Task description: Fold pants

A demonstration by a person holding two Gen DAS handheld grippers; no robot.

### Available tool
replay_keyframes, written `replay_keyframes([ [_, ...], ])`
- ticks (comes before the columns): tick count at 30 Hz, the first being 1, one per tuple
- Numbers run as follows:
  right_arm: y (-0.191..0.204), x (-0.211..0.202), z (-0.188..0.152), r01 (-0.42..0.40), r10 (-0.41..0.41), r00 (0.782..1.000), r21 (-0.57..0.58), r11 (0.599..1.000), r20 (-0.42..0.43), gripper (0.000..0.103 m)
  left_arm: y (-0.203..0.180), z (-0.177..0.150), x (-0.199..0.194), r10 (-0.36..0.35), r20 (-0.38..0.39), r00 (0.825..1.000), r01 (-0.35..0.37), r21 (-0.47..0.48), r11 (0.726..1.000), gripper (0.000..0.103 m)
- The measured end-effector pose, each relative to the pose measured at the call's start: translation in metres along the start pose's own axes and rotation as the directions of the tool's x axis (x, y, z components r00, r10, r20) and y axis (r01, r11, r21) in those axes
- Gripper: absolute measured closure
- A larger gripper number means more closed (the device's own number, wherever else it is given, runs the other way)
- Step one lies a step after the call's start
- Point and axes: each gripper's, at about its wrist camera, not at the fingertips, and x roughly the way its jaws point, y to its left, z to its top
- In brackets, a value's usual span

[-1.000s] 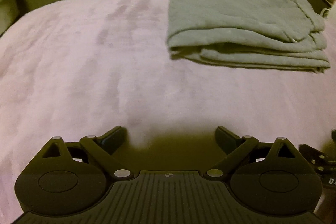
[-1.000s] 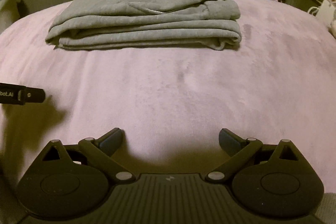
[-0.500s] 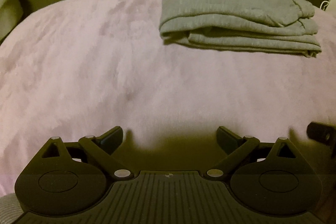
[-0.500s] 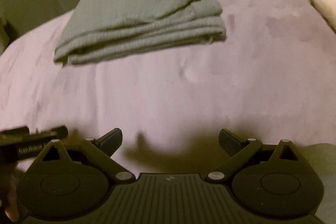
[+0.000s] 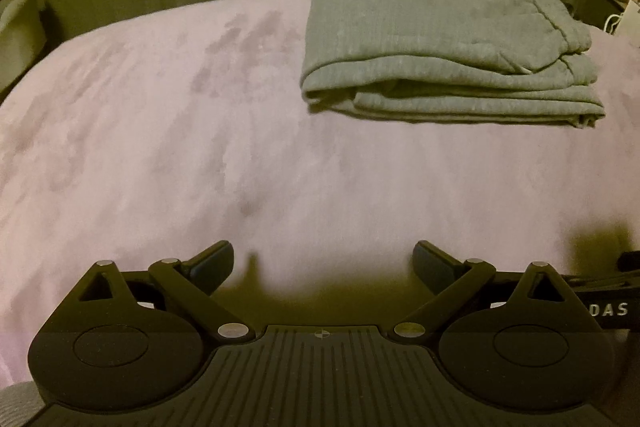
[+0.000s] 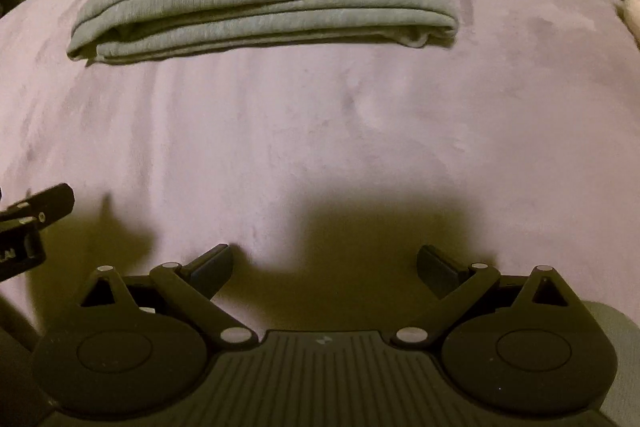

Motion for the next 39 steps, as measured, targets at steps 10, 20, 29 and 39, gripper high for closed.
replay_keyframes([
  [10, -0.011, 0.005, 0.007, -0.054, 0.054, 0.998, 0.019, 0.998, 0.014, 0.004, -0.014, 0.006, 0.021, 0.027, -0.191, 0.981, -0.013, 0.077, 0.997, 0.003],
  [20, -0.02, -0.022, 0.033, -0.03, 0.03, 0.999, 0.058, 0.998, -0.014, 0.004, -0.02, 0.044, 0.005, -0.031, -0.257, 0.966, 0.041, 0.035, 0.999, 0.003],
  [29, -0.006, -0.058, 0.066, 0.09, -0.09, 0.994, -0.006, 0.996, 0.063, 0.004, -0.033, 0.084, -0.022, 0.013, -0.172, 0.985, 0.001, 0.083, 0.997, 0.003],
  [39, 0.005, -0.071, 0.077, 0.077, -0.076, 0.993, -0.013, 0.997, 0.096, 0.004, -0.027, 0.095, -0.032, 0.024, -0.131, 0.991, -0.016, 0.067, 0.998, 0.003],
])
